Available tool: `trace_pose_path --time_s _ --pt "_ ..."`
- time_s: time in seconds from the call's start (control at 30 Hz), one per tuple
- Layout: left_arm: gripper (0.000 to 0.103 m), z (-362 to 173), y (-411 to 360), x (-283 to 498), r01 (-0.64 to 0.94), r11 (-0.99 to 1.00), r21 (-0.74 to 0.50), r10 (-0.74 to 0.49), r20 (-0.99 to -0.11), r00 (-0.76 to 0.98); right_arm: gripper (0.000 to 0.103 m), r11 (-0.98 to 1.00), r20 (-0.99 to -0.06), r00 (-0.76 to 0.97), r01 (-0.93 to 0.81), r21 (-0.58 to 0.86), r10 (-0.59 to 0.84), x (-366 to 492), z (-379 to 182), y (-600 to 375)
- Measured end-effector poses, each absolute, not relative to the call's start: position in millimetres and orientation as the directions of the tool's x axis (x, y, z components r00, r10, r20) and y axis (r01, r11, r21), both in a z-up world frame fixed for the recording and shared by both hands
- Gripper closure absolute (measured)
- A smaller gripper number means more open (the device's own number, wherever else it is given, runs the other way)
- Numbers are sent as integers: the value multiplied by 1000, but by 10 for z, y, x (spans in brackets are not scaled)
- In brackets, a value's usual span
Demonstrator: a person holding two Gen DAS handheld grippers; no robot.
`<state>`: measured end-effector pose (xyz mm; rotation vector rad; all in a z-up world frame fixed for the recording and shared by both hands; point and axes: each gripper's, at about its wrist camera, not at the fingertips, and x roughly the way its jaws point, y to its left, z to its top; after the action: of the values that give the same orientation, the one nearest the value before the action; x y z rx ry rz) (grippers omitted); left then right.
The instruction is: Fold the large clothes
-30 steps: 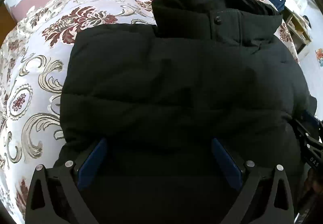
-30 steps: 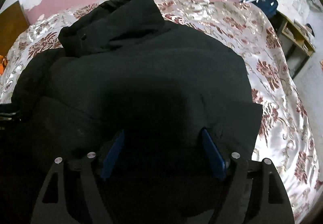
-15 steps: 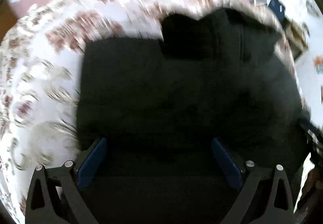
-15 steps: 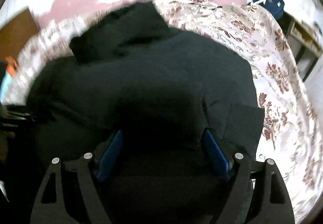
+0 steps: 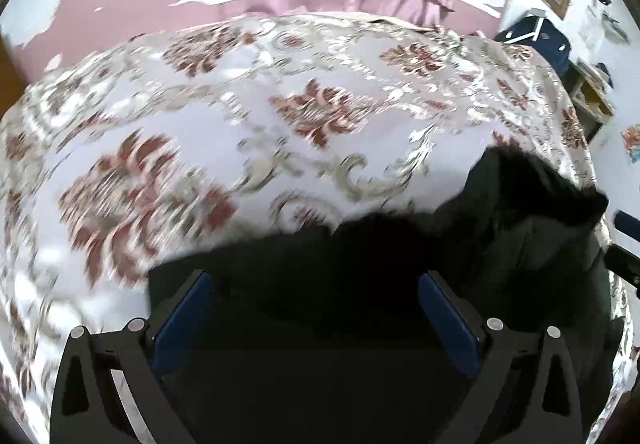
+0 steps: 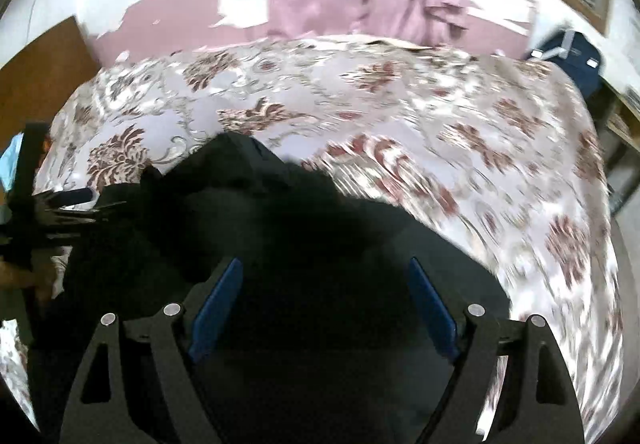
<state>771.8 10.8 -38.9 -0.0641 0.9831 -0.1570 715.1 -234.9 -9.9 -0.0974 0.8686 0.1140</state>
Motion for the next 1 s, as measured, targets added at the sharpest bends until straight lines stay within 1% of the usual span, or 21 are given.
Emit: trace_pose_path --time_s 0.07,0.1,0.17,0.27,0.3,0.33,0.37,0.4,0.43,0.47,0.5,0.53,0.57,0.6,0.67,0.7,0.87,0.93,1.0 --pt "1 -371 6 7860 153 977 -151 -209 -827 521 23 985 -785 616 -165 -50 63 7331 -74 -2256" --pt "1 -393 -39 7912 168 974 -149 -215 -838 502 23 982 -797 601 -178 -60 60 7423 -73 -2209" --pt "1 -448 -107 8006 189 975 -119 -197 -858 474 23 977 -808 586 -196 -81 50 7548 -66 -2129" --pt "7 -505 -145 8086 208 975 -82 -172 -870 462 23 970 -814 580 -211 -124 22 7672 -102 -2061" --pt "12 -515 -133 8081 209 974 -86 -175 -871 458 24 967 -815 579 -212 -143 7 7716 -128 -2040" --pt "21 -523 -123 8095 213 973 -93 -182 -874 451 25 966 -818 575 -209 -153 -5 7749 -157 -2033" --pt "25 -524 -116 8108 215 972 -98 -187 -875 446 34 967 -824 566 -208 -149 -6 7773 -172 -2047" --pt "33 -527 -107 8123 217 970 -110 -197 -877 439 48 968 -831 557 -211 -139 2 7802 -174 -2072" --pt "42 -523 -95 8135 214 969 -122 -207 -876 436 53 971 -836 547 -213 -108 27 7809 -180 -2097" --pt "47 -519 -84 8148 209 969 -130 -211 -875 435 62 974 -832 553 -211 -88 44 7794 -168 -2121" --pt "65 -523 -75 8174 200 971 -130 -206 -878 432 69 974 -829 557 -210 -84 48 7789 -167 -2143" --pt "82 -531 -60 8197 193 972 -137 -208 -881 424 71 974 -824 565 -212 -86 50 7765 -159 -2155" --pt "88 -542 -28 8220 185 969 -164 -228 -883 410 76 973 -817 575 -216 -87 54 7733 -144 -2163" --pt "92 -537 4 8220 175 969 -173 -232 -880 415 82 972 -811 581 -219 -85 60 7719 -140 -2183" --pt "94 -498 54 8165 175 964 -199 -257 -860 441 90 971 -804 591 -223 -89 62 7674 -125 -2217" --pt "95 -479 63 8130 177 963 -202 -262 -852 453 92 970 -799 597 -226 -87 68 7658 -110 -2238" --pt "96 -380 130 7834 195 959 -205 -277 -825 492 94 963 -763 643 -242 -118 68 7429 -67 -2277" --pt "96 -434 155 7748 203 957 -207 -280 -839 466 95 953 -756 652 -264 -150 62 7297 -111 -2280" --pt "96 -572 126 7661 231 957 -178 -263 -868 420 95 946 -768 638 -280 -164 55 7198 -232 -2276"
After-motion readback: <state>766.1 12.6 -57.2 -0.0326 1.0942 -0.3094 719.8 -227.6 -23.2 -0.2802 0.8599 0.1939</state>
